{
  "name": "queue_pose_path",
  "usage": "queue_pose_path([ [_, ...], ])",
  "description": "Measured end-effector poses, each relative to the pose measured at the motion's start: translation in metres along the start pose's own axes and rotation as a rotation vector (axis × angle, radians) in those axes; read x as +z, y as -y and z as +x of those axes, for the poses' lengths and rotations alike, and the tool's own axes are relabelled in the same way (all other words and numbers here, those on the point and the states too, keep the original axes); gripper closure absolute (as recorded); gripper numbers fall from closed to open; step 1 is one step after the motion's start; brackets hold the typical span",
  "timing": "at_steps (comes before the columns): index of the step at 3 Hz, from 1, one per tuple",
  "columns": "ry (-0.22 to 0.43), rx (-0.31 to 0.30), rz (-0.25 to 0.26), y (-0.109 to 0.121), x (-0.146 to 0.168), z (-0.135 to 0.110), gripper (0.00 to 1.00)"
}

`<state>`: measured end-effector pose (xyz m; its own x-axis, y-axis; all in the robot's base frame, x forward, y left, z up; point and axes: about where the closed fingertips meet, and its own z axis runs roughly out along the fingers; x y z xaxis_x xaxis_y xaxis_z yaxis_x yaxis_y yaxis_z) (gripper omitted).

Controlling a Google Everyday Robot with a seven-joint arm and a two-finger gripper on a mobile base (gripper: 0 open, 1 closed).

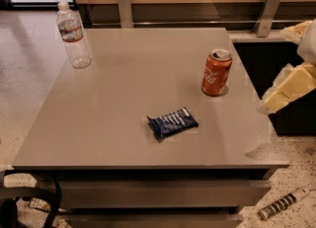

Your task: Move coke can near water bottle

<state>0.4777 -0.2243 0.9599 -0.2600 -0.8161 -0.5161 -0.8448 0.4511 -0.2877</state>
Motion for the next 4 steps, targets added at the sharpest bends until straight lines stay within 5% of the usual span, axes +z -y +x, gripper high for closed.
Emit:
queue_pose_path([
  [2,0.371,0.151,0.084,0.008,0.049,0.004,0.0],
  [4,0.673,0.28,0.271,0.043,0.068,-0.011,0.0],
])
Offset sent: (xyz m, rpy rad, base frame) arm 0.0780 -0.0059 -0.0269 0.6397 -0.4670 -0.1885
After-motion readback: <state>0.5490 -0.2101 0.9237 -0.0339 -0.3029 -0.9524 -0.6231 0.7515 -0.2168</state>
